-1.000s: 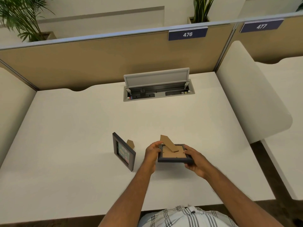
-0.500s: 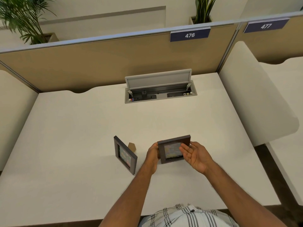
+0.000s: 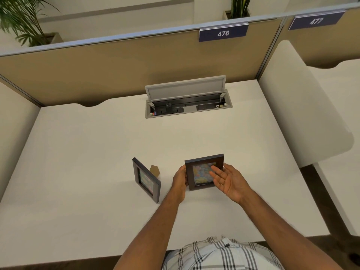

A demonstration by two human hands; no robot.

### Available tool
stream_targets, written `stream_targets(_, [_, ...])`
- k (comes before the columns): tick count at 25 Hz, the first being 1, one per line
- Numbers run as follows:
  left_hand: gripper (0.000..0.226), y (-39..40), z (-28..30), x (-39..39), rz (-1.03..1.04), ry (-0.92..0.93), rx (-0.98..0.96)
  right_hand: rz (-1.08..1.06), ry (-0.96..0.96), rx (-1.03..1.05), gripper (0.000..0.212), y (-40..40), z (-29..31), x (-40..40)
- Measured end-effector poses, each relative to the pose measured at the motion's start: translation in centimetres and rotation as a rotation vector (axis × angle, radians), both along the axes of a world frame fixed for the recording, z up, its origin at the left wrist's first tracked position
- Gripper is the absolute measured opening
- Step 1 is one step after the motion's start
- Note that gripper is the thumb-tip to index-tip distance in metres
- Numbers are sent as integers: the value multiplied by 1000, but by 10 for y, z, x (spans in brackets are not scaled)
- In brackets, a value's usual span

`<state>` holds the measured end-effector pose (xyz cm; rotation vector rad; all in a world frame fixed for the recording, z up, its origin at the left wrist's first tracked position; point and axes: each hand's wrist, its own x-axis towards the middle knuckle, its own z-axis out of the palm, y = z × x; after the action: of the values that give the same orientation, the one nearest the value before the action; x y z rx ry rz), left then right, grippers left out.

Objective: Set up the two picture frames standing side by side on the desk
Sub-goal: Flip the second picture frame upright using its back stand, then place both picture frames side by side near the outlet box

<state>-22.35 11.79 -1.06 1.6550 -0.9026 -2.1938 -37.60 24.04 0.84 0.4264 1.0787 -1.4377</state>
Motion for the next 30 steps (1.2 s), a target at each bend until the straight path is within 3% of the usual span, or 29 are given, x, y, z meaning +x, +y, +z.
stream_targets(8, [23,8,9,8,20,-49,-62,-37,42,43,22,10,2,8])
stream_targets(11, [34,13,5,18,52,-84,-95,-80,127,158,16,13,2,18])
stream_targets(14, [23,28,2,29,92,-193,-123,-97,212,230,8,15,-1,33])
stream_targets(17, [15,44,4,40,-82,-327,-185,22,282,234,14,12,-2,56])
stream_targets(20, [32,57,17,59,-326,-258,-411,148,387,213,12,6,-4,83])
stream_targets(22, [41,59,28,77,-377,-149,-641,243,414,174,10,2,-5,102])
stream_targets(25, [43,41,46,99,-281,-73,-963,402,470,104,16,-9,-3,128])
stream_targets(27, [34,15,57,111,-163,-145,-1159,498,529,57,19,-22,0,145])
stream_targets(30, [8,-29,65,129,-6,-299,-1229,623,597,-16,32,-42,2,166])
